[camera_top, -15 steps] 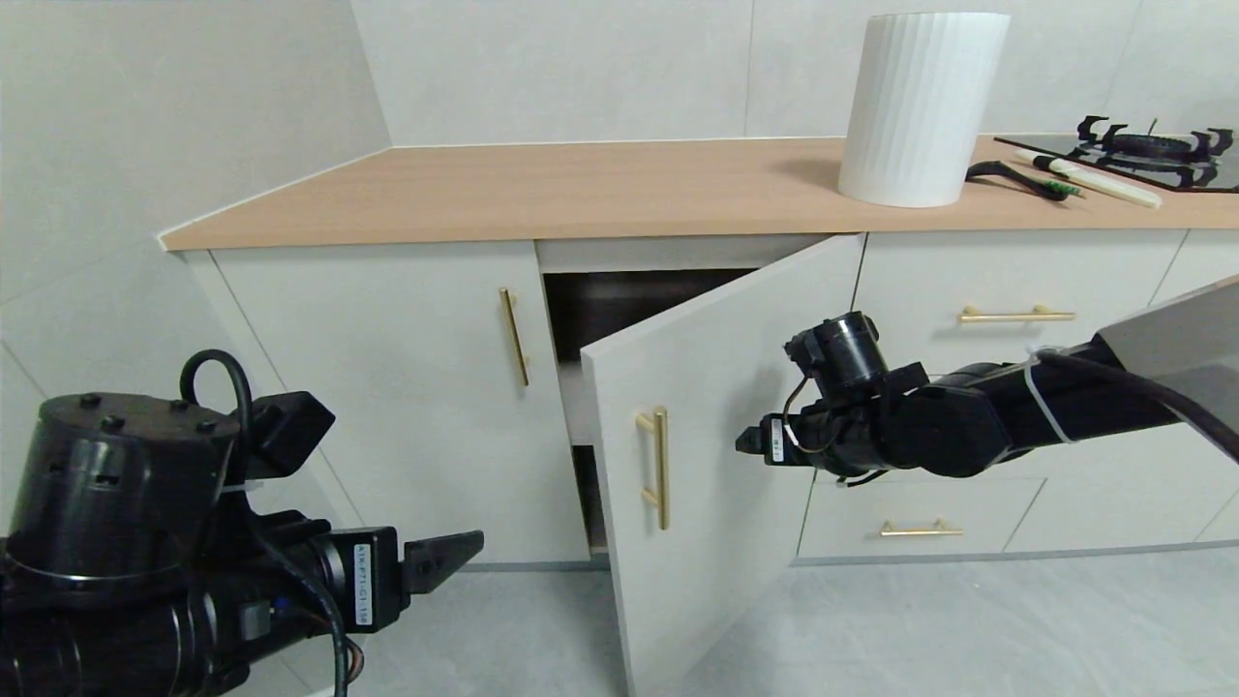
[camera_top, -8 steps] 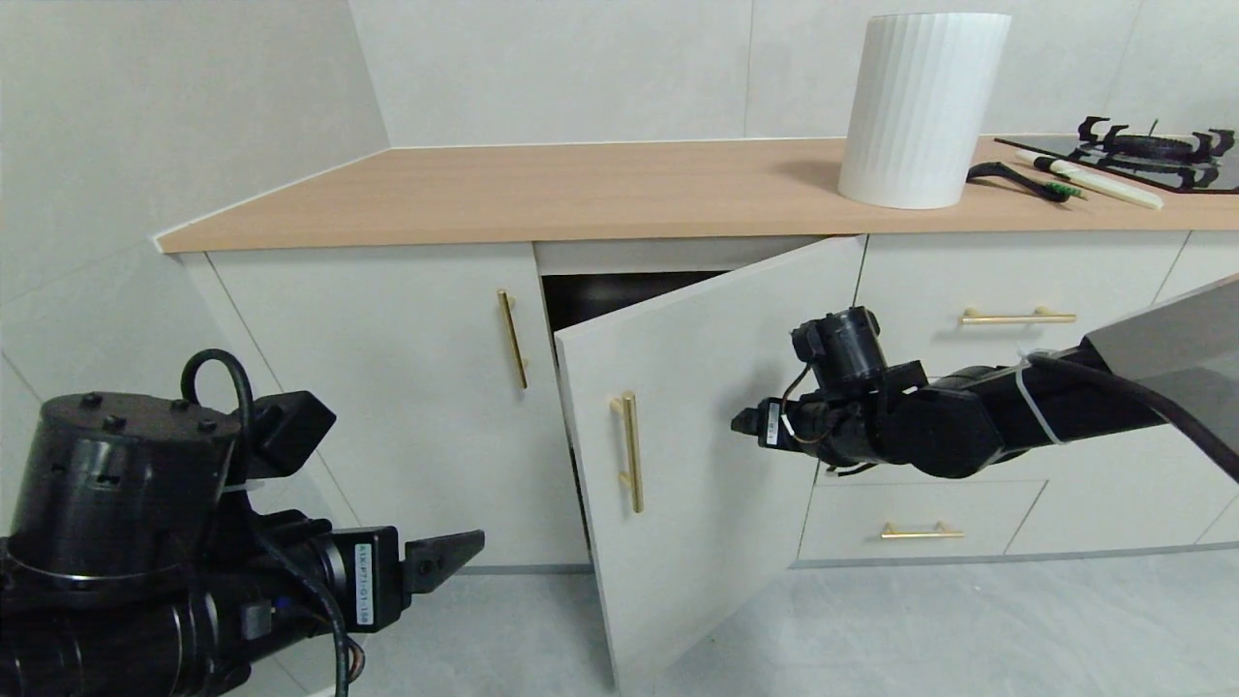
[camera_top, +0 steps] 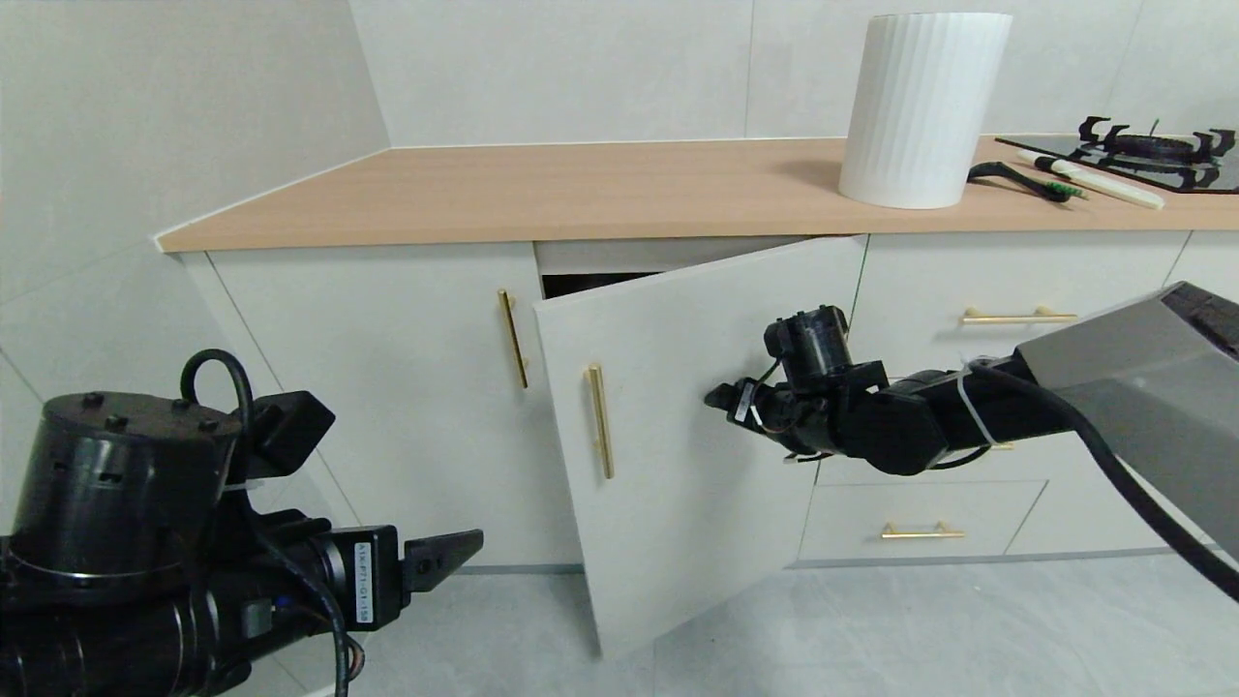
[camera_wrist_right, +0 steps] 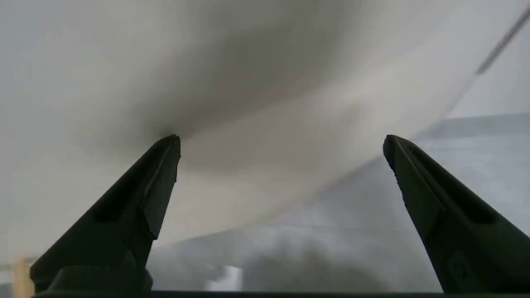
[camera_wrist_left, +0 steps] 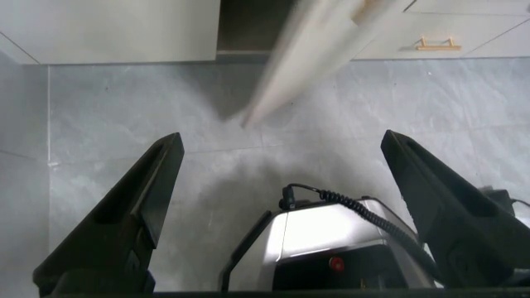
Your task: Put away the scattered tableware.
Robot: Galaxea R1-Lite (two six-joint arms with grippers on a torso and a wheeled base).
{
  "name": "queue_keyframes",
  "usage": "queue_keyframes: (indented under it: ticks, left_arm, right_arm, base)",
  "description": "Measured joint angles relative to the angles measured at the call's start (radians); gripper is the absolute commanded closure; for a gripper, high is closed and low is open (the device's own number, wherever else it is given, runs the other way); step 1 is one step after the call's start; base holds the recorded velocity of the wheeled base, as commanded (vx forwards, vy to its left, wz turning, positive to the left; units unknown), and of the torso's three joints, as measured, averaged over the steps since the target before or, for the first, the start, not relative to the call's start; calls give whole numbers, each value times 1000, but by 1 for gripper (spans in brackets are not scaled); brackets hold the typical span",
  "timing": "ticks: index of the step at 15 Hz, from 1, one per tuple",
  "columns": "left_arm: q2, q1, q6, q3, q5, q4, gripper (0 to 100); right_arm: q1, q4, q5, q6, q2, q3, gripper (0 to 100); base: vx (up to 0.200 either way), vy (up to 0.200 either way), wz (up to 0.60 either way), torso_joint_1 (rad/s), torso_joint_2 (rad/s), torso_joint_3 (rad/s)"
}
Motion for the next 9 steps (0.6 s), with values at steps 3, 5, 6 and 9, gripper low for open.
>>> queue_keyframes:
  ticks: [3, 5, 6, 9]
  left_arm:
    - [5, -1, 0, 0, 0, 0, 0]
    - [7, 0, 0, 0, 0, 0, 0]
    - [8, 0, 0, 0, 1, 0, 0]
    - [9, 0, 0, 0, 1, 0, 0]
  right_arm:
    - [-4, -1, -6, 60, 48, -67, 0]
    - [-16, -2, -12, 100, 78, -114, 0]
    - [-23, -1, -13, 111, 90, -132, 0]
    - [-41, 0, -23, 153, 119, -181, 0]
  base:
    - [0, 0, 0, 0, 0, 0]
    - [0, 0, 0, 0, 0, 0]
    - [0, 0, 0, 0, 0, 0]
    - [0, 0, 0, 0, 0, 0]
